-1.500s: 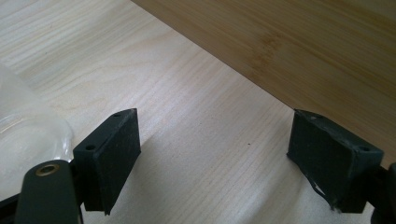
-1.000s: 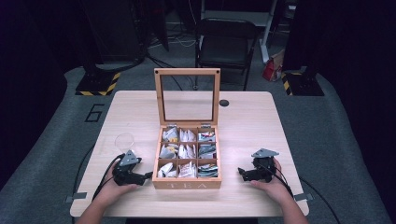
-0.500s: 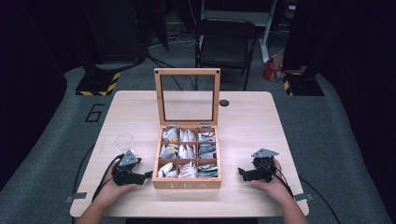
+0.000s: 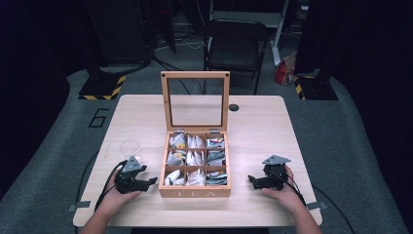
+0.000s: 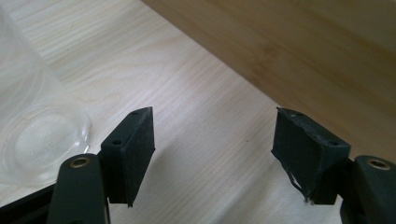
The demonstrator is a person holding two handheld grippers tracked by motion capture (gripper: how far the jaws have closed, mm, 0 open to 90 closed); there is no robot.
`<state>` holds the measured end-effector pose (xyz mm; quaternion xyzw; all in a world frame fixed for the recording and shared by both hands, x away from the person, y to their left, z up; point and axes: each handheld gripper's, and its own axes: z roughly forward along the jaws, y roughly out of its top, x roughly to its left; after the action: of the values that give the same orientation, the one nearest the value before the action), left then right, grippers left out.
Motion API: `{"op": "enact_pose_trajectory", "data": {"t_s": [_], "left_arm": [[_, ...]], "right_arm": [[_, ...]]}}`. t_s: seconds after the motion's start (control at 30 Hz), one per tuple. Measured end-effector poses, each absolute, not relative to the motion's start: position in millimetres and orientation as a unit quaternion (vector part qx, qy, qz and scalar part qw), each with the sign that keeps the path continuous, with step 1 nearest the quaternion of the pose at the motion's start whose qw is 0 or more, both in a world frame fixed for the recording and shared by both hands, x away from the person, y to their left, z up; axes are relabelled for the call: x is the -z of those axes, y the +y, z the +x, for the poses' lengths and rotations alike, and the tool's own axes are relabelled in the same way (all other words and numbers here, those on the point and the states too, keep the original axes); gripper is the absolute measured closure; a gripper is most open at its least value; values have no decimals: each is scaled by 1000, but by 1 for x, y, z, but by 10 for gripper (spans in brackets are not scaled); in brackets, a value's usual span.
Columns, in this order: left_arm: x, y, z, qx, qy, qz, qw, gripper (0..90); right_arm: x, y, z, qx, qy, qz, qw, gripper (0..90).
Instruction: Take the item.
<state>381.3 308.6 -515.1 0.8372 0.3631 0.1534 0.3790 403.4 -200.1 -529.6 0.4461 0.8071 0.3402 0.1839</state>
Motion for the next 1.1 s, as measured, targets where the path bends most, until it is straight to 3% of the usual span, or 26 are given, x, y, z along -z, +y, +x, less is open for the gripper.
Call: {"op": "enact_pose_trajectory", "data": {"t_s": [0.57, 1.1], "left_arm": [[489, 312, 369, -163, 369, 827, 392, 383], [483, 307, 371, -158, 375, 821, 401, 399]], "right_arm": [[530, -200, 403, -340, 807, 446, 184, 0], [530, -200, 404, -340, 808, 445, 185, 0]]}}
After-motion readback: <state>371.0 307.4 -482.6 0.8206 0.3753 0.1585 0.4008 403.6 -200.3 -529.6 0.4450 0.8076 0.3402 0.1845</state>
